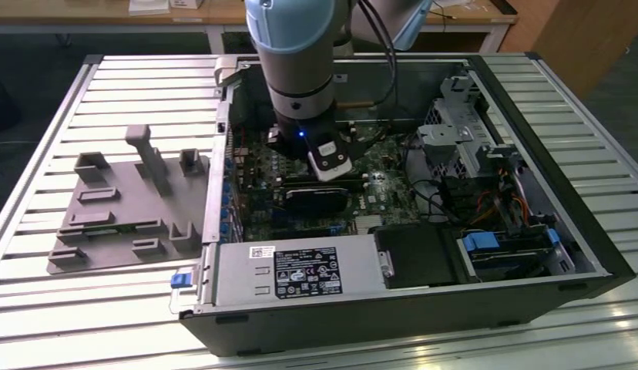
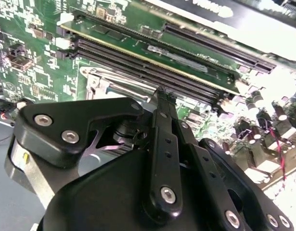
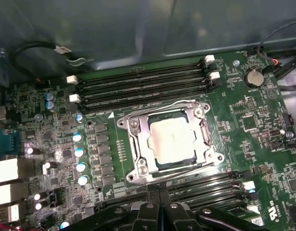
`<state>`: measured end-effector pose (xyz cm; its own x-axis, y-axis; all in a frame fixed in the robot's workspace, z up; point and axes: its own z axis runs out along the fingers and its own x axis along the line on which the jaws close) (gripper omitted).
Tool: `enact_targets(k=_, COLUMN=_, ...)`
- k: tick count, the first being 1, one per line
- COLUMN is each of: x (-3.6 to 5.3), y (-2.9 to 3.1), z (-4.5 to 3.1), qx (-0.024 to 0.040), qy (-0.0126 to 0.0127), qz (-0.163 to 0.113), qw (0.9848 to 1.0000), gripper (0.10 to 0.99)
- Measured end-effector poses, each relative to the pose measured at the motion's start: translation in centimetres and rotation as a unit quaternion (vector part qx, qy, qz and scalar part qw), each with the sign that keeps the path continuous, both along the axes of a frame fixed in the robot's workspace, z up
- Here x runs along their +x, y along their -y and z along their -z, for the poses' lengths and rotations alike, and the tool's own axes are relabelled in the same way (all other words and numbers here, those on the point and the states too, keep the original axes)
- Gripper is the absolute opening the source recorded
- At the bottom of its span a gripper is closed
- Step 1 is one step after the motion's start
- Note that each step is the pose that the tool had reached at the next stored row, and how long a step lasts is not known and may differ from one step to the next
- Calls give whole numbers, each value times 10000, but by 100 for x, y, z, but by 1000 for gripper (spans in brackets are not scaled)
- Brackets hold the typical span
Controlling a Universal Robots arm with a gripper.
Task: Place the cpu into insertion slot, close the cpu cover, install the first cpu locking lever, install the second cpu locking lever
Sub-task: 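Install the second cpu locking lever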
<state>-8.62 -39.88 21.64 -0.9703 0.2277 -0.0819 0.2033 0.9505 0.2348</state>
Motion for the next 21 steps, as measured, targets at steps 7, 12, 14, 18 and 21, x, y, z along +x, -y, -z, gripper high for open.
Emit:
enact_targets(k=7, x=111, y=-73, z=0, qx=-33, qy=0, qz=0, qw=10000, gripper=102)
enact_targets(k=12, x=157, y=-188, z=0, qx=-88, qy=0, qz=0, qw=10000, gripper=102)
enact_targets(k=14, x=185, y=-229, z=0, qx=-107, qy=0, qz=-1, qw=9999, gripper=102)
enact_targets(k=18, x=245, y=-301, z=0, qx=-132, qy=0, qz=1, qw=9999, gripper=102)
enact_targets(k=21, x=258, y=-367, z=1, qx=-144, qy=0, qz=0, qw=9999, gripper=102)
